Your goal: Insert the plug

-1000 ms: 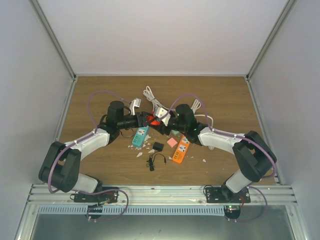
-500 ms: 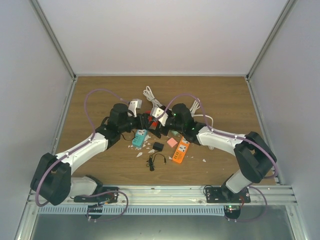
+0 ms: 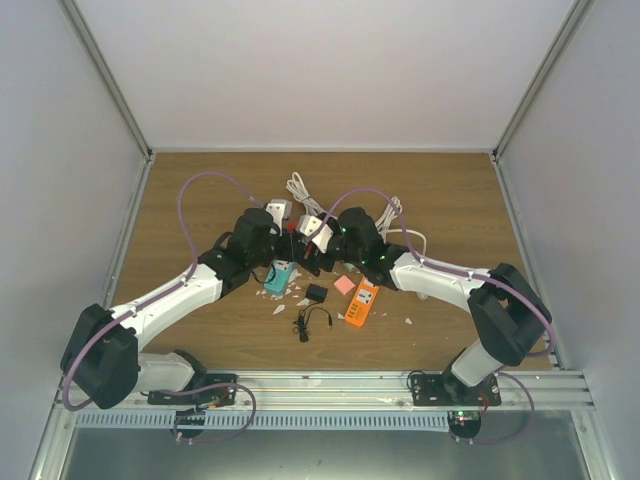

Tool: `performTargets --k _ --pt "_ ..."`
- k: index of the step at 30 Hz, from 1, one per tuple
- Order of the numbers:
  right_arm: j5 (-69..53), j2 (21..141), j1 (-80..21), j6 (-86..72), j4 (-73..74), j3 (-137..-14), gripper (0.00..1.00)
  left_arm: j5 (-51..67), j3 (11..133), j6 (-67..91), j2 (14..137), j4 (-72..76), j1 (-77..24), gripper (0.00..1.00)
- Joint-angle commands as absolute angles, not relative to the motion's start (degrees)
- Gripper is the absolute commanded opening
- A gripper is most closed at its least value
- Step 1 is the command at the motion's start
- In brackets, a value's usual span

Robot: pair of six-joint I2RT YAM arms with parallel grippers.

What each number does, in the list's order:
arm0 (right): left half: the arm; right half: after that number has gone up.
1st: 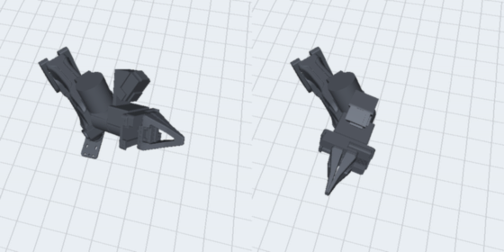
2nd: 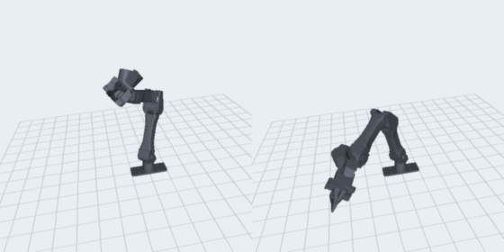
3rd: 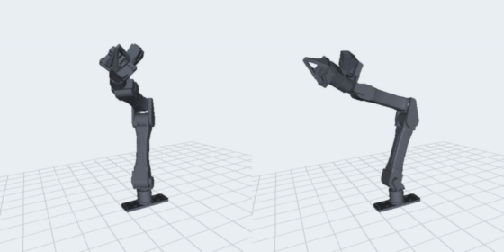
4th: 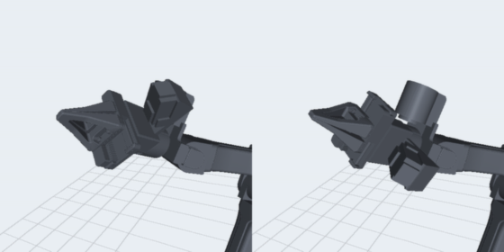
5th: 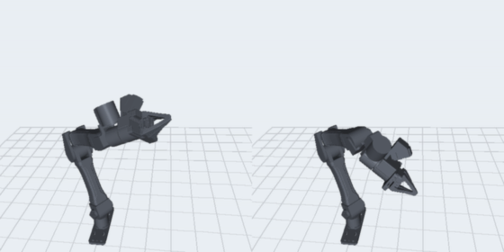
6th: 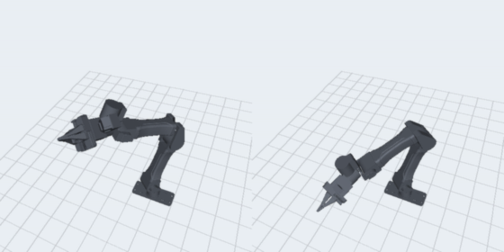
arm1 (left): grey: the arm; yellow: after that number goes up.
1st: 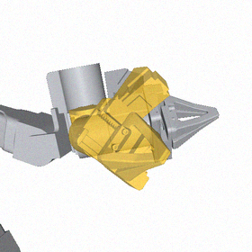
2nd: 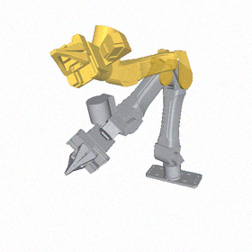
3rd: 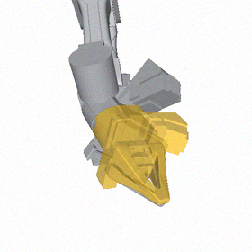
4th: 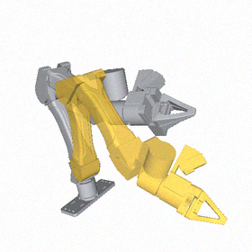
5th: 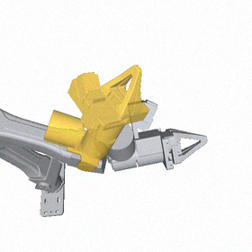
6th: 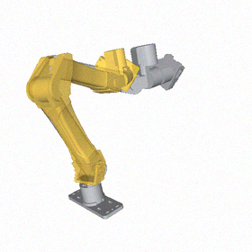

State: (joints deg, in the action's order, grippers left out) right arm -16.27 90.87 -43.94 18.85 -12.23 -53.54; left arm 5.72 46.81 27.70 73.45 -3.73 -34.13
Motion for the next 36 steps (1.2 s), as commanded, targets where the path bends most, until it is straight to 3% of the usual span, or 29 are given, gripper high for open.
performTargets --k 1,4,12,14,17,18,19,36 --pt "-15.05 91.37 -44.47 18.90 -11.51 -55.08 0.91 0.59 48.73 26.61 73.49 -3.00 -34.99 0.01" --pt "-15.31 91.73 -44.47 18.82 -11.92 -55.02 0.81 0.66 48.52 26.72 73.30 -3.00 -35.19 0.04" --pt "-18.53 92.77 -44.54 16.63 -16.90 -53.51 0.26 -1.05 47.44 26.89 72.80 -3.71 -35.24 0.27" --pt "-18.61 93.76 -44.52 15.76 -19.03 -52.96 0.16 -1.29 46.73 27.04 72.53 -3.52 -35.24 0.44" --pt "-17.48 95.33 -44.52 14.29 -22.63 -52.15 0.02 -3.03 46.01 27.56 71.46 -4.30 -35.20 0.85" --pt "-16.91 95.89 -44.49 13.51 -24.30 -51.78 0.01 -4.95 45.89 28.49 70.70 -5.11 -35.04 0.96" --pt "-16.51 96.51 -44.44 12.47 -26.34 -51.23 0.01 -6.38 45.42 29.05 69.65 -5.38 -34.69 0.99" --pt "-16.38 113.19 -39.70 -7.28 -48.21 -54.62 0.00 4.23 31.05 33.30 49.13 -0.17 -17.31 0.99"
